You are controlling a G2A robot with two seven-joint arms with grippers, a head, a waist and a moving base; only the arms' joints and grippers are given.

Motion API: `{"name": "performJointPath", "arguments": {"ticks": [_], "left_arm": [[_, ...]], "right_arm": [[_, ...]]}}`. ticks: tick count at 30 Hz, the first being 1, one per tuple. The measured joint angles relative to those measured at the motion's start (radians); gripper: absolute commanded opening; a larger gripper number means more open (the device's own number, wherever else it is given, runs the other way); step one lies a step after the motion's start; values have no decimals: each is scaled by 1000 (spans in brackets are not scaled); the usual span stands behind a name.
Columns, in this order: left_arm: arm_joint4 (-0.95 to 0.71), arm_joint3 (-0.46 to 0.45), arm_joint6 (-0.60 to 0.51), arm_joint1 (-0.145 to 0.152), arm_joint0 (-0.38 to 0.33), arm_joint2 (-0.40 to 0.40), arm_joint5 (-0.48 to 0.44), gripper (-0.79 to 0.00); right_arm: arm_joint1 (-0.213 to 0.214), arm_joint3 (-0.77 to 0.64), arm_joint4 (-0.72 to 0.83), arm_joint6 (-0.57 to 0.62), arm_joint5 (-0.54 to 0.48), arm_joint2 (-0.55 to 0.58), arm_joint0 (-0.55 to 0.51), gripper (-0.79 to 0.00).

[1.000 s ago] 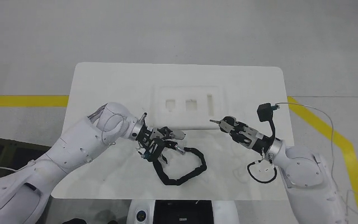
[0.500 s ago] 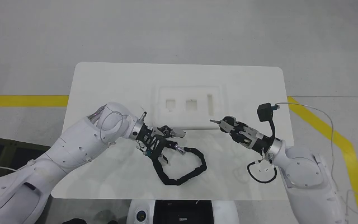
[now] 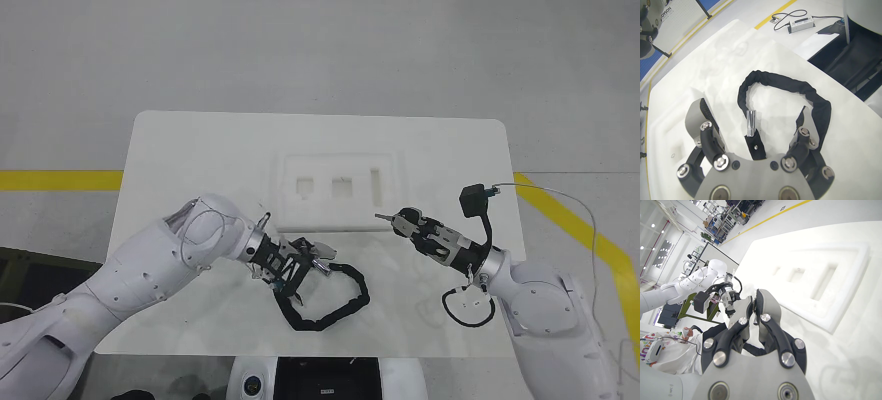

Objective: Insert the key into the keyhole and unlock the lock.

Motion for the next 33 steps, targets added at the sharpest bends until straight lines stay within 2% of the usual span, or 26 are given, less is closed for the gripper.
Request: {"name": "performJointPath", "arguments": {"ticks": [4, 18, 25, 33], "left_arm": [[-45, -15, -112, -2, 22, -16, -24, 0], [-145, -10, -367, -35, 37, -31, -68, 0], [-199, -65, -551, -39, 54, -61, -116, 0], [-325, -121, -754, -35, 61, -66, -116, -6]], "right_arm": [[0, 0, 0, 0, 0, 0, 0, -785], [0, 0, 0, 0, 0, 0, 0, -785], [0, 0, 0, 0, 0, 0, 0, -785], [0, 0, 0, 0, 0, 0, 0, -785]]}}
